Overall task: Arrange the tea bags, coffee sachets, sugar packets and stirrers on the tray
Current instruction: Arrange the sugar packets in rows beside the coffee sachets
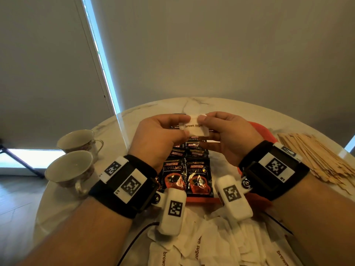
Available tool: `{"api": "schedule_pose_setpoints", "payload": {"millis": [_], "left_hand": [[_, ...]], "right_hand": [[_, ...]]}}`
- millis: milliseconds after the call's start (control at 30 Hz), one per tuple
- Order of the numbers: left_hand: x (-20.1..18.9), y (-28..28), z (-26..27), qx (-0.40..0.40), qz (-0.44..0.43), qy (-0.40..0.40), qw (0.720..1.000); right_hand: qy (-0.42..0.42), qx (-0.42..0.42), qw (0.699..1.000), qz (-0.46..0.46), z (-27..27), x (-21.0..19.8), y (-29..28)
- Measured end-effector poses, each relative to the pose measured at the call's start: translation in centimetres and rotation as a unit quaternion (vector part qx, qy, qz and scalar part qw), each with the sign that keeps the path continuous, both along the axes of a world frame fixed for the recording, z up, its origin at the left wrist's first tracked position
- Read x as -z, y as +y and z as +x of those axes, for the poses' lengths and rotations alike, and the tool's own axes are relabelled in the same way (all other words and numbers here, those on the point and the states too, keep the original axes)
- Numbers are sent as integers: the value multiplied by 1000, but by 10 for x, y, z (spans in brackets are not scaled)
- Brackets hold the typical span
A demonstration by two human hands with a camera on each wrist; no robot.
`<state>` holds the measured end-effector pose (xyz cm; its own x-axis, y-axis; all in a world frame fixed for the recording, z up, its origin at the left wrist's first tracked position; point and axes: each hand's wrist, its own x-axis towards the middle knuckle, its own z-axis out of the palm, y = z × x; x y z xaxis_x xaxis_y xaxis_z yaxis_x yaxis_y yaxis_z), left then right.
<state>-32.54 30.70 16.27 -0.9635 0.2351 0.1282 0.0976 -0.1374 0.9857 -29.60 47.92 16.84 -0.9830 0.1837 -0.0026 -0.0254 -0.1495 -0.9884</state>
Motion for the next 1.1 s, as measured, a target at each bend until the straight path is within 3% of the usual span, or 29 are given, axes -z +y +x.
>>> {"api": "schedule_pose_setpoints", "payload": {"millis": [133, 333, 467, 600, 733, 833, 1100], "left_hand": [[-4, 0, 0, 2, 9, -20, 1000], [0, 0, -4, 7, 4, -7, 1000], [-1, -2, -8, -8, 51, -40, 998], [-2, -2, -11, -31, 98, -98, 990], [-3, -3, -14, -40, 128, -122, 983], [-4, -4, -16, -43, 133, -123, 983], [-2, -5, -18, -44, 125, -128, 983]], "right_hand": [[2, 44, 999, 13, -2, -1, 3], [-9, -11, 995, 94, 2, -9, 18], [-36, 120, 991, 51, -17, -9, 61], [-155, 217, 961, 73, -39, 15, 112], [-245, 209, 932, 166, -63, 41, 144], [-283, 194, 915, 210, -64, 32, 134], [-319, 180, 890, 270, -65, 23, 123]]}}
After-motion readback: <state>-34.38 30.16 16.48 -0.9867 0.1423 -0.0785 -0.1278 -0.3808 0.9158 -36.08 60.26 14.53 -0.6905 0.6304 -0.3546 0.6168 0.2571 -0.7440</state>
